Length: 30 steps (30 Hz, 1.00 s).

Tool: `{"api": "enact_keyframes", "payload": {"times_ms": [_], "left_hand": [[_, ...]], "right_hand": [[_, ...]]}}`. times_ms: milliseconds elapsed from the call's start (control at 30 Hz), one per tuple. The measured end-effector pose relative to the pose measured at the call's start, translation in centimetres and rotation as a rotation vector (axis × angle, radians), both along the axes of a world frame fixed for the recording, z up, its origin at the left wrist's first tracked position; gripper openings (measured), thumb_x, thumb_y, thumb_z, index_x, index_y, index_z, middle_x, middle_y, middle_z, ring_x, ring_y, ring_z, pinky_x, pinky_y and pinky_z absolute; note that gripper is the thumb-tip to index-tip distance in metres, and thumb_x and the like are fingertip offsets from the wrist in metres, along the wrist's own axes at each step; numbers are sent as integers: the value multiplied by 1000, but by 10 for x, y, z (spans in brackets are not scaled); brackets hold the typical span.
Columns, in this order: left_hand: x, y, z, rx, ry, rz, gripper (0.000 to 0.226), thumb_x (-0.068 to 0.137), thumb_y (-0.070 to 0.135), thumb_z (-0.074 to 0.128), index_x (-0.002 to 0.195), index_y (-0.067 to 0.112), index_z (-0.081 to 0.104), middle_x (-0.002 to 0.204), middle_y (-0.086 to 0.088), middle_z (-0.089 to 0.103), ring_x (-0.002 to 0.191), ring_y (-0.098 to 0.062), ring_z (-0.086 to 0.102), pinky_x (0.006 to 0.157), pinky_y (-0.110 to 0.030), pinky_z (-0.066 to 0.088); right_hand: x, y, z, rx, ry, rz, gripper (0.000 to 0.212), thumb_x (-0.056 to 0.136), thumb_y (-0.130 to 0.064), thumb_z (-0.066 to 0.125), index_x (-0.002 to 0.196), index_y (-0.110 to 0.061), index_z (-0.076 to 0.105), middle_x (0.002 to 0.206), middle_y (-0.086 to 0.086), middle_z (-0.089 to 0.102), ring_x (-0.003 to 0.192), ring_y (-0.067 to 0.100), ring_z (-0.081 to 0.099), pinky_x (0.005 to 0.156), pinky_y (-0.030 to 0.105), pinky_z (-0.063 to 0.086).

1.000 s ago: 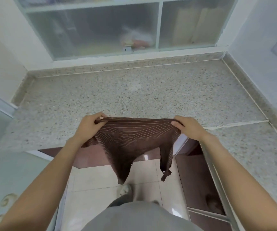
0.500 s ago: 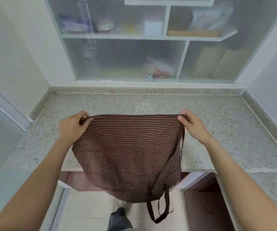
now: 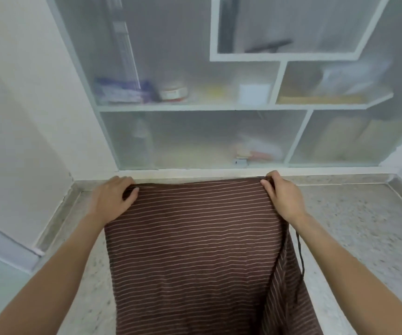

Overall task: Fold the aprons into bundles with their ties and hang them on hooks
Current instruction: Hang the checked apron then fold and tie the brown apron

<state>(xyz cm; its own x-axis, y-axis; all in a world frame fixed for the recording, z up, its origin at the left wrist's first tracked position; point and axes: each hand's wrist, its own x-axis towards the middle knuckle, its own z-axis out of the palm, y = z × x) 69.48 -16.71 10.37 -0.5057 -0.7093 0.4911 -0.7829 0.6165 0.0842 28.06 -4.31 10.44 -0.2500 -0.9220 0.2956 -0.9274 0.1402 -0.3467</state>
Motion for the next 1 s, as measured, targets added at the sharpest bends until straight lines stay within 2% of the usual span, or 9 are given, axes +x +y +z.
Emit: {"api": "enact_keyframes", "payload": {"times_ms": [200,400,467,533,633,733,833,900,1000], "left_hand": [[-15,-93,-22,-28,-50,-11,38,91,42,35,88,17,64,79,2,67,72,-22,60,50,-26,42],[-34,-147,-73,-61,-126,25,31,93,32,44,86,11,65,77,-5,66,70,-25,56,59,-34,47],[-39,-157,-99,-49,-178,88,24,92,28,52,85,10,66,78,-7,66,74,-28,56,65,-38,46],[-43,-162,-125,-21,-243,147,16,87,25,63,85,10,67,81,-9,67,82,-32,58,71,-41,44],[-49,-160,-156,43,-318,205,13,80,22,72,86,11,69,85,-10,68,91,-34,59,81,-45,40],[-57,-152,-174,152,-281,244,23,83,24,68,103,13,66,105,-10,65,110,-33,53,100,-47,27],[-69,-125,-188,321,-226,308,40,92,40,47,124,18,54,129,-8,54,127,-29,40,110,-55,14],[-81,-103,-201,518,-170,391,56,93,55,33,141,26,35,148,-6,34,140,-27,21,108,-63,3],[-93,-83,-222,737,-187,450,79,81,78,20,147,40,-2,158,-4,-7,143,-32,-13,104,-69,-3]], "right_hand": [[-13,-83,-26,23,48,-58,28,99,-37,38,101,-12,49,83,9,68,71,30,62,57,31,40],[-24,-137,-74,64,111,-111,30,99,-38,37,99,-11,50,75,7,65,62,30,61,51,30,40],[-26,-146,-99,31,226,-53,33,98,-38,37,91,-10,54,66,4,62,51,27,58,44,25,38],[-31,-152,-125,2,384,18,36,95,-38,37,82,-10,56,63,4,60,52,24,57,42,26,39],[-33,-158,-157,57,492,52,19,88,-26,61,85,-7,61,77,11,64,74,30,58,62,37,49],[-22,-158,-173,110,374,36,28,79,-15,69,104,-6,61,107,16,63,104,36,54,91,49,41],[3,-143,-191,132,309,98,33,87,-21,56,117,-9,59,126,15,56,124,35,43,106,49,29],[24,-133,-208,265,275,142,50,92,-41,35,131,-12,51,140,15,45,136,35,29,112,50,18],[48,-118,-231,519,229,149,79,82,-74,12,149,-31,12,157,8,0,142,40,-7,108,59,-11]]}}
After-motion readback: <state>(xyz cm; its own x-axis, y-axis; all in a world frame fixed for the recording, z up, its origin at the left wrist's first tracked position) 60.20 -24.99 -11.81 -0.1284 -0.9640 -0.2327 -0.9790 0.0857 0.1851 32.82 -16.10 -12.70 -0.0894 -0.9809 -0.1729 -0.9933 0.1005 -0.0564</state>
